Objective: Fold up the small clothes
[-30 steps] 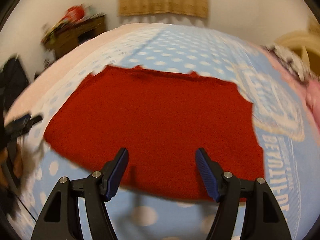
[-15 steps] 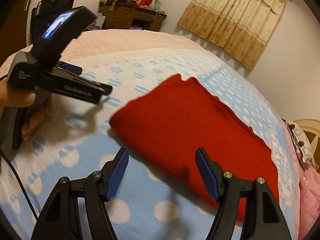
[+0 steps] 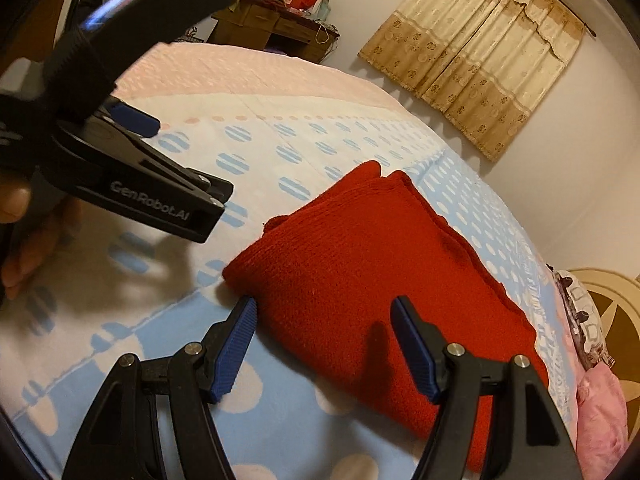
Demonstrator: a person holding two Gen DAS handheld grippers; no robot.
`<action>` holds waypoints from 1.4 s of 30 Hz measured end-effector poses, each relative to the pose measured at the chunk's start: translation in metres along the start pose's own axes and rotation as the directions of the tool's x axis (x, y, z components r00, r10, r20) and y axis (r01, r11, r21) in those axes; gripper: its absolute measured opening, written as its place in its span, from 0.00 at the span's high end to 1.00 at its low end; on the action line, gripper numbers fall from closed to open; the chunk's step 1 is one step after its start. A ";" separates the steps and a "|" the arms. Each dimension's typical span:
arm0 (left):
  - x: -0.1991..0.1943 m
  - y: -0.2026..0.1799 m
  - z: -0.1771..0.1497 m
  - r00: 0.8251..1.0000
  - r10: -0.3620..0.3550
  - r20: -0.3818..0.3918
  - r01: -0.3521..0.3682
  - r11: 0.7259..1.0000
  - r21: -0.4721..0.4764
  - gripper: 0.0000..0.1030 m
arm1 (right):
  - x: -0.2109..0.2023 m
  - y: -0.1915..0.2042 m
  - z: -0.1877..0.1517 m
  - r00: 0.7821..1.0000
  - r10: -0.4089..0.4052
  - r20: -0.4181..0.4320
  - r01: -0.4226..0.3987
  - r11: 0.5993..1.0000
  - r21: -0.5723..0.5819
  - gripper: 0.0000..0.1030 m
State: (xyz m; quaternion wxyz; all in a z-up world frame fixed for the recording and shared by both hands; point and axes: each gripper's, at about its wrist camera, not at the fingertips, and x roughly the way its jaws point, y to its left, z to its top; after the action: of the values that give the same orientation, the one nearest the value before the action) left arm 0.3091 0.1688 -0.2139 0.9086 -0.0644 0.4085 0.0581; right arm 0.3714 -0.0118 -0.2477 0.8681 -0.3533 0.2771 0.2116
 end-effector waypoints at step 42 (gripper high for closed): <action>0.063 -0.056 0.094 0.908 -0.399 -0.127 0.398 0.917 -0.039 0.10 | 0.001 0.025 -0.009 0.994 -0.061 0.093 0.068 0.995 -0.070 0.57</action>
State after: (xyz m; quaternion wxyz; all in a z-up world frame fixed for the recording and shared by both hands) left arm 0.4288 0.1320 -0.1953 0.8718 -0.1556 0.4457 -0.1305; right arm 0.3549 -0.0021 -0.2660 0.8726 -0.3837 0.2180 0.2094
